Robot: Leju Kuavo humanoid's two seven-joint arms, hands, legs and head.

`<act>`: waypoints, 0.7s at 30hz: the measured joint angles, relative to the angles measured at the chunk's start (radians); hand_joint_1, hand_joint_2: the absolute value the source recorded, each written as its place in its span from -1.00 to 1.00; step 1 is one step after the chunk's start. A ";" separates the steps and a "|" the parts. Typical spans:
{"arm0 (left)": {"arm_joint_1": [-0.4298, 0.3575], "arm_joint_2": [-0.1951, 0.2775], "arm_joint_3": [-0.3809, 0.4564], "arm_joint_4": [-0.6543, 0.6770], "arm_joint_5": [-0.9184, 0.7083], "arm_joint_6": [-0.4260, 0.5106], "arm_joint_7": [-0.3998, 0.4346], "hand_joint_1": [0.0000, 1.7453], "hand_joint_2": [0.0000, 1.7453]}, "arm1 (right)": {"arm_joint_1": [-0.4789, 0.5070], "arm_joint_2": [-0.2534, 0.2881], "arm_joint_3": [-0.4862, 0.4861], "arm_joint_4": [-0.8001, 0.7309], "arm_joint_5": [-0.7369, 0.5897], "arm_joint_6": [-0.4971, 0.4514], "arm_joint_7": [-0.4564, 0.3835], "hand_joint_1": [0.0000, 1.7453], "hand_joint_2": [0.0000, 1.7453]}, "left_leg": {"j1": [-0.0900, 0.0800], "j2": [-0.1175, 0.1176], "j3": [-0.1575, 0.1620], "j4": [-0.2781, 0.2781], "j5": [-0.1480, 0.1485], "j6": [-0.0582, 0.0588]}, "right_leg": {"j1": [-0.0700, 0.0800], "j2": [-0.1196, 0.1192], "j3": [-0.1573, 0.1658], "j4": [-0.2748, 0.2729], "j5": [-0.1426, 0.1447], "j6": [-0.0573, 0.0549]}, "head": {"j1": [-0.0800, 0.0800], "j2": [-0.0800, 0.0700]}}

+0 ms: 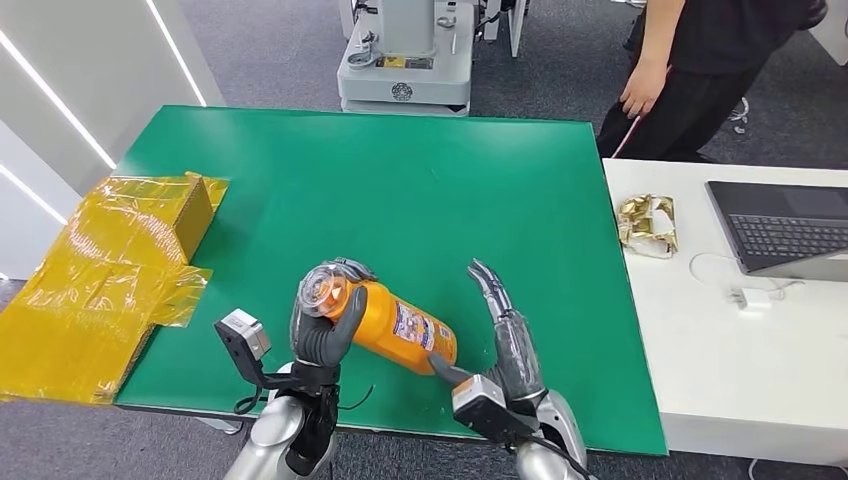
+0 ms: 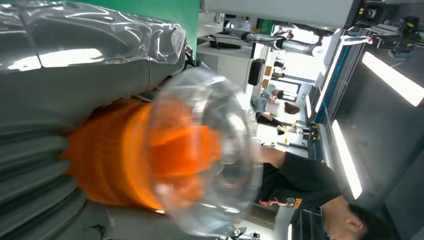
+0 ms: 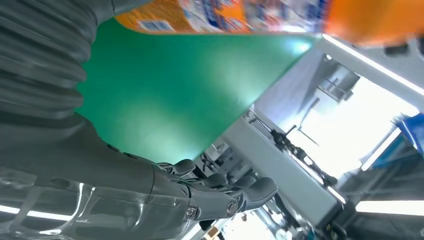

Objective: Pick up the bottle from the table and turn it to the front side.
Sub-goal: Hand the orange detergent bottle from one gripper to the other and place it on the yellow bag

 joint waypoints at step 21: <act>0.015 0.103 0.208 -0.053 -0.232 0.370 -0.059 1.00 1.00 | 0.272 0.060 -0.044 -0.410 -0.130 -0.117 -0.131 -1.00 1.00 | 0.001 0.001 0.000 -0.001 0.000 0.000 | 0.001 0.001 -0.001 0.001 -0.001 -0.001 | 0.000 0.000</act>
